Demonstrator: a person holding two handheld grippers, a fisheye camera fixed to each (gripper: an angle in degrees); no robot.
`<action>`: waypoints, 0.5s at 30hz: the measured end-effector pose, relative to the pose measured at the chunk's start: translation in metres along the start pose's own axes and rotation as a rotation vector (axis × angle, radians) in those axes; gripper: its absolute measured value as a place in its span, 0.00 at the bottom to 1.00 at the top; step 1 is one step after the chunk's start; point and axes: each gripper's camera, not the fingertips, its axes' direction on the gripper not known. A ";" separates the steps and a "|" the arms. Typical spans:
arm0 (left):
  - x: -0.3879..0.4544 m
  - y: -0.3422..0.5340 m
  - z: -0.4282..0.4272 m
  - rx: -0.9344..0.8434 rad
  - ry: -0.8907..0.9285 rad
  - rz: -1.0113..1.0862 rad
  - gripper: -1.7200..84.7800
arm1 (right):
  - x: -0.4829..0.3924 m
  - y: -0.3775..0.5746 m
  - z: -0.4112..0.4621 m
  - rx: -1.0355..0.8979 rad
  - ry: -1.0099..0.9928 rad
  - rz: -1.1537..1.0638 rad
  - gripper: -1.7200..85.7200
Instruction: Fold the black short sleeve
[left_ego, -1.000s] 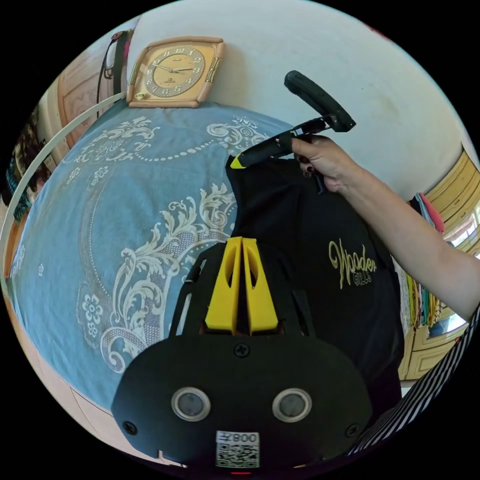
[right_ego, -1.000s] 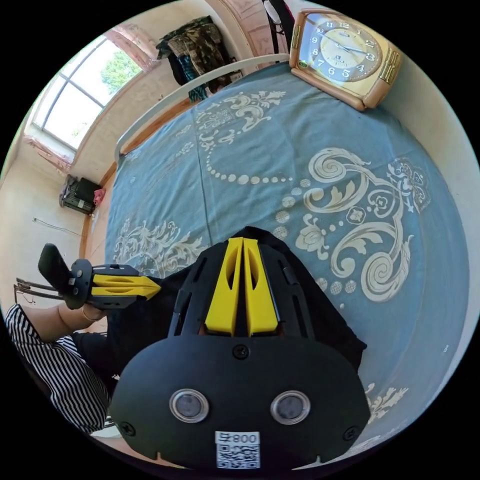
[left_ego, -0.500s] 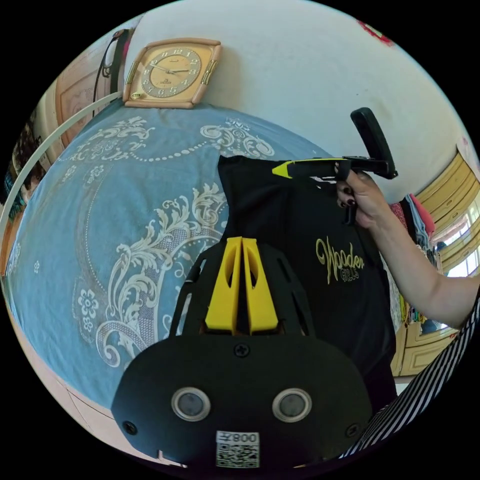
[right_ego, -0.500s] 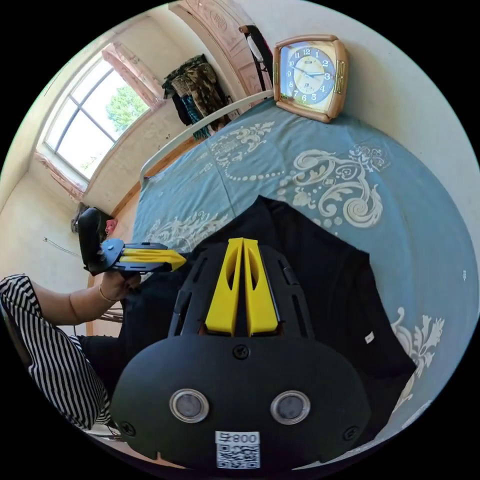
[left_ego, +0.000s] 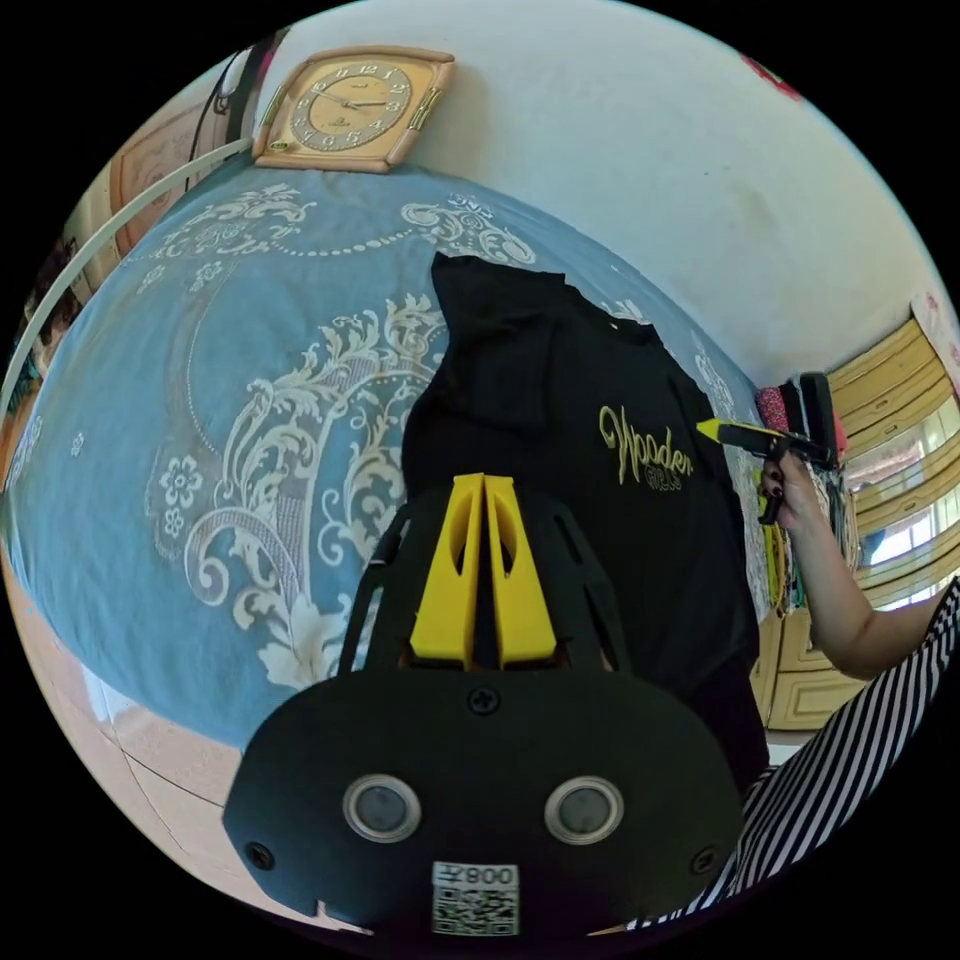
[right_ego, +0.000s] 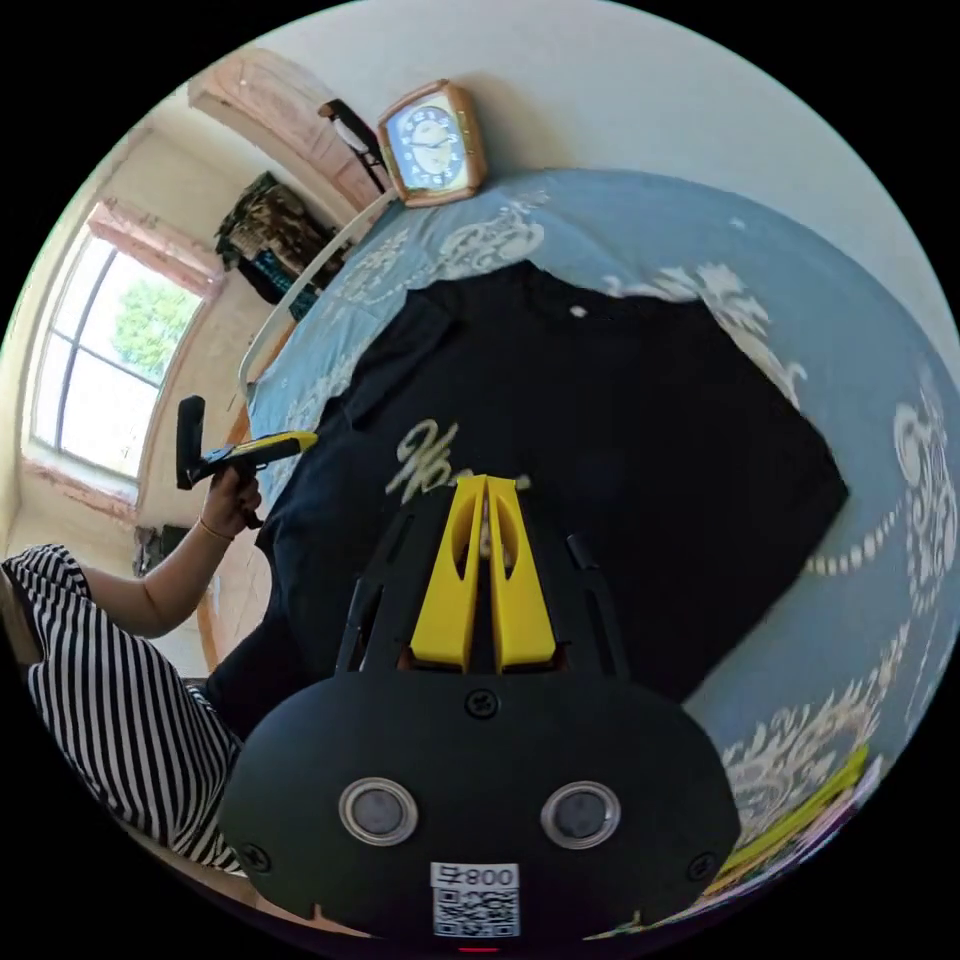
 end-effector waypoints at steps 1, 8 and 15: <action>-0.003 0.010 -0.004 -0.014 0.000 -0.011 0.02 | 0.007 0.019 -0.004 -0.012 0.000 0.033 0.02; -0.004 0.043 -0.027 -0.030 0.086 -0.016 0.04 | 0.048 0.187 -0.048 -0.004 0.047 0.255 0.02; 0.022 0.008 -0.015 -0.033 0.057 0.105 0.05 | 0.064 0.205 -0.055 0.025 0.195 0.130 0.02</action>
